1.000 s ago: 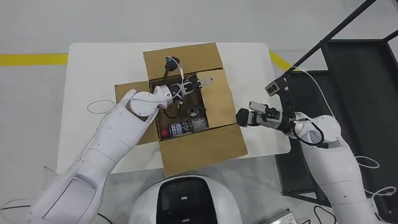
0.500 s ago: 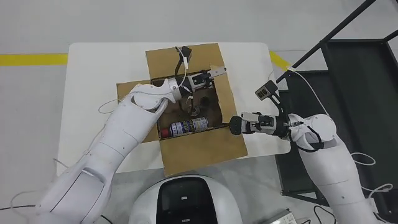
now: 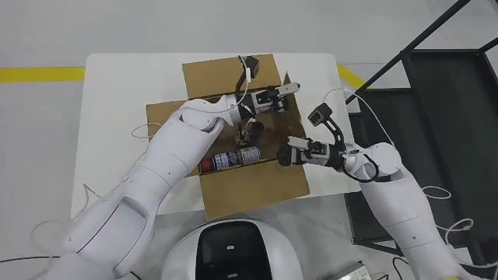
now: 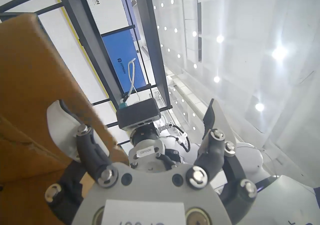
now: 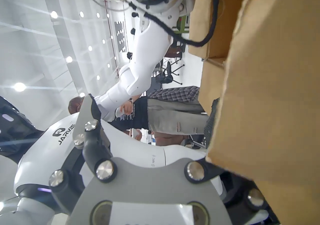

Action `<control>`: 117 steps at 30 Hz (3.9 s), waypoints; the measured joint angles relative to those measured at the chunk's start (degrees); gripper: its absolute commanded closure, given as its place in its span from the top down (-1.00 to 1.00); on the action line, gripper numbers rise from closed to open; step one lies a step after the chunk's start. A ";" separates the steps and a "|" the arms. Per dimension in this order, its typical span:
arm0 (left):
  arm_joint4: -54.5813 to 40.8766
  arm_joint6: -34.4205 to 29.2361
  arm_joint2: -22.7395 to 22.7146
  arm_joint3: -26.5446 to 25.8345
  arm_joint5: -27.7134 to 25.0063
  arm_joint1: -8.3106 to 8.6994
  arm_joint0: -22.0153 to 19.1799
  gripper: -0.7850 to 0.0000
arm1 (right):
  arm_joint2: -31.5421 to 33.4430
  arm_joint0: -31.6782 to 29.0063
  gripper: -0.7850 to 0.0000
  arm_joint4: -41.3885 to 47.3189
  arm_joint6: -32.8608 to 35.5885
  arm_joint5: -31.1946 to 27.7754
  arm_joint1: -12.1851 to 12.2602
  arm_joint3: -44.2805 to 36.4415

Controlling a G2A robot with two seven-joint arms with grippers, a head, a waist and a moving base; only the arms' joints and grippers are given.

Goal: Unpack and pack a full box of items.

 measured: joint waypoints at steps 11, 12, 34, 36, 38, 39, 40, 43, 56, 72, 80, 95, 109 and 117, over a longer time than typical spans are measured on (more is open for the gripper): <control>2.50 -1.59 -2.42 3.93 -5.65 0.08 -0.79 1.00 | 9.30 -3.97 1.00 3.56 -7.59 -4.96 0.71 4.11; 2.76 -1.79 -2.93 3.59 -6.00 0.38 -0.56 1.00 | 9.63 -4.10 1.00 3.58 -8.15 -5.16 0.72 4.47; 23.32 5.55 -33.55 -43.82 -0.46 14.58 28.96 1.00 | 5.54 -0.52 1.00 -8.91 -21.95 -5.81 -0.16 14.74; 24.23 6.34 -36.56 -48.22 0.73 15.28 31.88 1.00 | 4.40 0.12 1.00 -11.49 -22.50 -5.04 -0.24 14.48; 25.74 7.47 -39.30 -51.36 1.42 15.84 33.97 1.00 | 3.27 0.77 1.00 -13.52 -22.88 -4.47 -0.34 14.37; 26.22 8.00 -40.33 -52.43 1.63 16.04 34.71 1.00 | 2.81 1.04 1.00 -14.09 -22.94 -4.31 -0.40 14.43; 26.83 8.54 -41.33 -53.37 1.79 16.22 35.39 1.00 | 2.35 1.32 1.00 -14.42 -22.93 -4.20 -0.46 14.54; 28.72 10.56 -44.06 -55.78 2.15 16.72 37.41 1.00 | 0.61 2.17 1.00 -14.66 -22.39 -3.96 -0.76 15.02; 35.93 23.75 -52.06 -57.29 7.18 17.78 44.76 1.00 | 0.06 3.17 1.00 -17.41 -22.69 -6.48 -0.79 12.38; 27.08 29.26 -59.04 -56.86 7.81 18.46 52.67 1.00 | 0.10 0.83 1.00 -29.30 -19.30 -8.94 0.17 -10.60; 26.27 29.86 -59.07 -56.89 7.12 18.48 53.21 1.00 | -4.41 3.93 1.00 -41.68 -24.82 -9.73 -0.28 -12.39; 26.28 29.85 -59.08 -56.89 7.13 18.47 53.21 1.00 | -5.31 5.08 1.00 -43.79 -24.30 -7.94 -0.29 -11.75; 26.28 29.85 -59.08 -56.89 7.13 18.47 53.21 1.00 | -22.34 26.31 1.00 -66.31 -9.54 -8.67 -2.23 -3.05; 26.28 29.85 -59.08 -56.89 7.13 18.47 53.21 1.00 | -27.35 30.18 1.00 -72.00 -6.36 -7.68 -3.07 0.13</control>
